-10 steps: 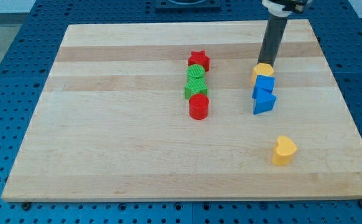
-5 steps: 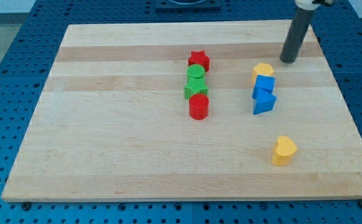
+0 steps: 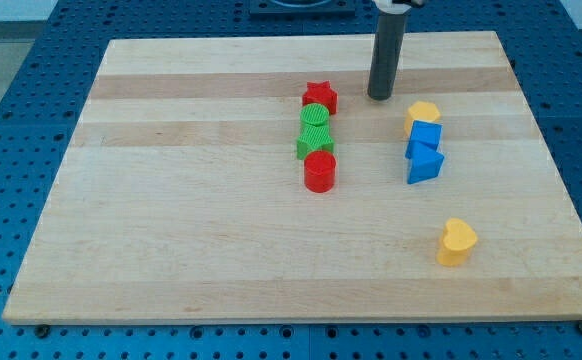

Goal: Nudge the blue blocks to the right slightly

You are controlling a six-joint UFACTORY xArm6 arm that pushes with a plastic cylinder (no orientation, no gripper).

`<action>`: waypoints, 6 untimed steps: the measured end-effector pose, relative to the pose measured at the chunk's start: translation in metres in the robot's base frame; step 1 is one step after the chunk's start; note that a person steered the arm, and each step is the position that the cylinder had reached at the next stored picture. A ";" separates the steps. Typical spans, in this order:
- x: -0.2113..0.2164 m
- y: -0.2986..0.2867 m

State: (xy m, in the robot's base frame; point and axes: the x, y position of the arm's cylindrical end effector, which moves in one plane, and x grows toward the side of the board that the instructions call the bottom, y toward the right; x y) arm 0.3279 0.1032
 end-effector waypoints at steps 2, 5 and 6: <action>0.021 0.000; 0.080 0.000; 0.084 0.016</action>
State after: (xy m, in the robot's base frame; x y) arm 0.4116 0.1189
